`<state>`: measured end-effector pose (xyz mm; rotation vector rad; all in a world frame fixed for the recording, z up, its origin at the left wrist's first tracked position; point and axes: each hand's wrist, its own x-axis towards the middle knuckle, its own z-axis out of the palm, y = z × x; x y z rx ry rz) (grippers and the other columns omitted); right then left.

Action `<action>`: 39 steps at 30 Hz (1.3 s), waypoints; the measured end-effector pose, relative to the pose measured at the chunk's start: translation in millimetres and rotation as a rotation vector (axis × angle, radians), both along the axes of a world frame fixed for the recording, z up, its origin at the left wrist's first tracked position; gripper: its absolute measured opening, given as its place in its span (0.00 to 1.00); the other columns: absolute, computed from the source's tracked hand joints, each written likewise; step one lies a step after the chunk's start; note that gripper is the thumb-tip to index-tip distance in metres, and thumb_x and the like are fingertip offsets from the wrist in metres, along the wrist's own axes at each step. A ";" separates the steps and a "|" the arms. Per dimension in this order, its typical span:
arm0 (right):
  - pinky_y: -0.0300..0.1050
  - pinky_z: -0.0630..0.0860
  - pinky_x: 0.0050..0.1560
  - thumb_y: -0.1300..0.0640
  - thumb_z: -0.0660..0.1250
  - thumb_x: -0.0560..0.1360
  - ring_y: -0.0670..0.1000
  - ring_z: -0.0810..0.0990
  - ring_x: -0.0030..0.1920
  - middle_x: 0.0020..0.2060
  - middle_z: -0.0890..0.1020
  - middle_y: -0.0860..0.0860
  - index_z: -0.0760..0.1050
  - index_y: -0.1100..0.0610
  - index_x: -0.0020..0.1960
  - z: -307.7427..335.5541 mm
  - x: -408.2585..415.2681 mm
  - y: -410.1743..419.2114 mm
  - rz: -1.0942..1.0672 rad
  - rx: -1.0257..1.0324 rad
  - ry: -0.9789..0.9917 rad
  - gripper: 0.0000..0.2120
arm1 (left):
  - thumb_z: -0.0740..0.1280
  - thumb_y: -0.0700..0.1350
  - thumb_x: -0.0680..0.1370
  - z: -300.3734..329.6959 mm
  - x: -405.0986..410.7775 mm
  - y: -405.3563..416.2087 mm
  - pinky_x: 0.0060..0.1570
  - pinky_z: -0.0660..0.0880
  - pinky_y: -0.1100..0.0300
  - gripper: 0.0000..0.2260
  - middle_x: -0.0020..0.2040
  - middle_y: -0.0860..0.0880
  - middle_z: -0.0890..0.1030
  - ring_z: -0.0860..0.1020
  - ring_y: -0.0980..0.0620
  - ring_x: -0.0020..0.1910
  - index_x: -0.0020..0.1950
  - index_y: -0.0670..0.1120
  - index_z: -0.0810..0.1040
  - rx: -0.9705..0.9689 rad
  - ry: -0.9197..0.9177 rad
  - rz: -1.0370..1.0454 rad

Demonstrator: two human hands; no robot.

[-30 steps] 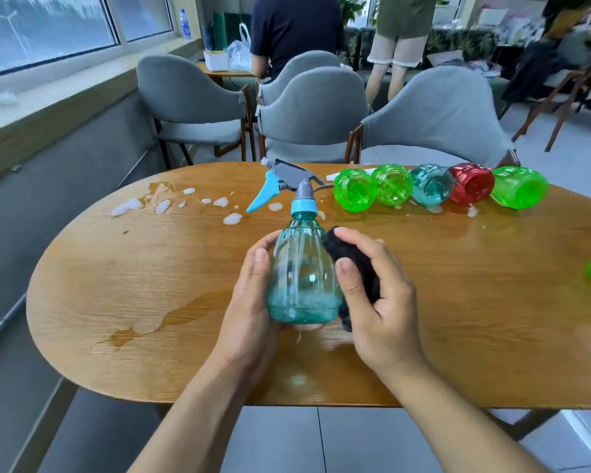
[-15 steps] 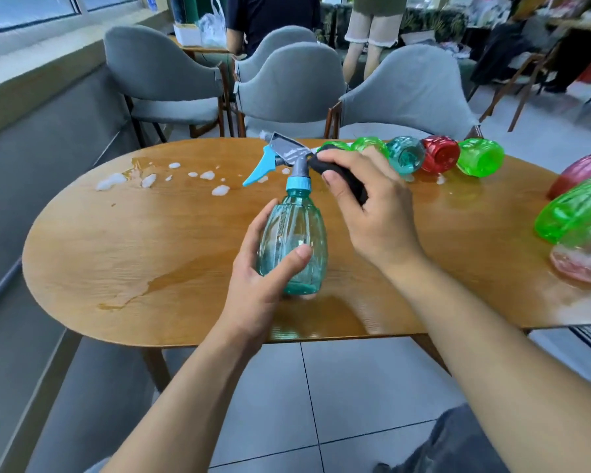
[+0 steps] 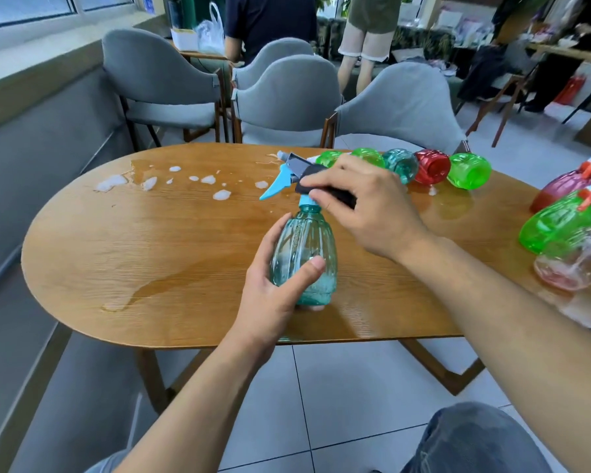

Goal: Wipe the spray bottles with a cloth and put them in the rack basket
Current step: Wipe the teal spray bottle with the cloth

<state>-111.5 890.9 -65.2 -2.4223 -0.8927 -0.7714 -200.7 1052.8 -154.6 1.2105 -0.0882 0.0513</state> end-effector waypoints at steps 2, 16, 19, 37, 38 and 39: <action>0.53 0.79 0.45 0.46 0.67 0.82 0.49 0.80 0.47 0.48 0.80 0.46 0.85 0.45 0.61 -2.4 -3.6 1.2 0.034 -0.056 0.017 0.11 | 0.78 0.48 0.73 -1.7 -0.7 0.5 0.41 0.85 0.53 0.32 0.66 0.54 0.83 0.85 0.49 0.62 0.75 0.64 0.74 0.005 0.005 0.016; 0.49 0.78 0.42 0.49 0.67 0.83 0.49 0.80 0.45 0.47 0.81 0.47 0.85 0.48 0.62 13.0 8.9 -3.7 -0.090 0.033 -0.095 0.11 | 0.77 0.48 0.74 -1.0 3.1 -6.3 0.52 0.83 0.58 0.32 0.64 0.61 0.83 0.83 0.57 0.63 0.76 0.62 0.72 0.061 -0.068 -0.015; 0.49 0.78 0.42 0.48 0.67 0.83 0.49 0.80 0.45 0.48 0.81 0.47 0.84 0.48 0.63 10.3 6.7 3.5 -0.008 -0.097 -0.090 0.12 | 0.78 0.47 0.74 -2.1 3.4 -5.7 0.51 0.83 0.60 0.33 0.64 0.61 0.83 0.83 0.58 0.63 0.77 0.62 0.72 0.057 -0.068 -0.013; 0.46 0.77 0.36 0.46 0.67 0.83 0.49 0.81 0.42 0.47 0.81 0.46 0.84 0.45 0.62 2.3 -2.0 20.3 0.137 -0.298 -0.156 0.11 | 0.80 0.46 0.74 -8.7 6.6 -6.8 0.56 0.81 0.64 0.33 0.64 0.59 0.84 0.82 0.58 0.65 0.75 0.61 0.71 0.069 -0.068 0.005; 0.46 0.77 0.37 0.47 0.68 0.83 0.49 0.81 0.43 0.47 0.81 0.46 0.85 0.45 0.62 3.3 -0.4 19.1 0.125 -0.284 -0.164 0.11 | 0.79 0.46 0.74 -9.0 6.7 -5.9 0.56 0.81 0.63 0.33 0.64 0.59 0.84 0.82 0.57 0.65 0.76 0.61 0.72 0.068 -0.067 0.008; 0.47 0.78 0.39 0.47 0.68 0.83 0.48 0.81 0.44 0.47 0.81 0.46 0.85 0.45 0.61 5.7 2.6 16.7 0.081 -0.226 -0.168 0.11 | 0.79 0.46 0.74 -9.0 6.8 -5.3 0.57 0.81 0.61 0.32 0.65 0.58 0.84 0.82 0.56 0.65 0.76 0.61 0.72 0.069 -0.069 0.009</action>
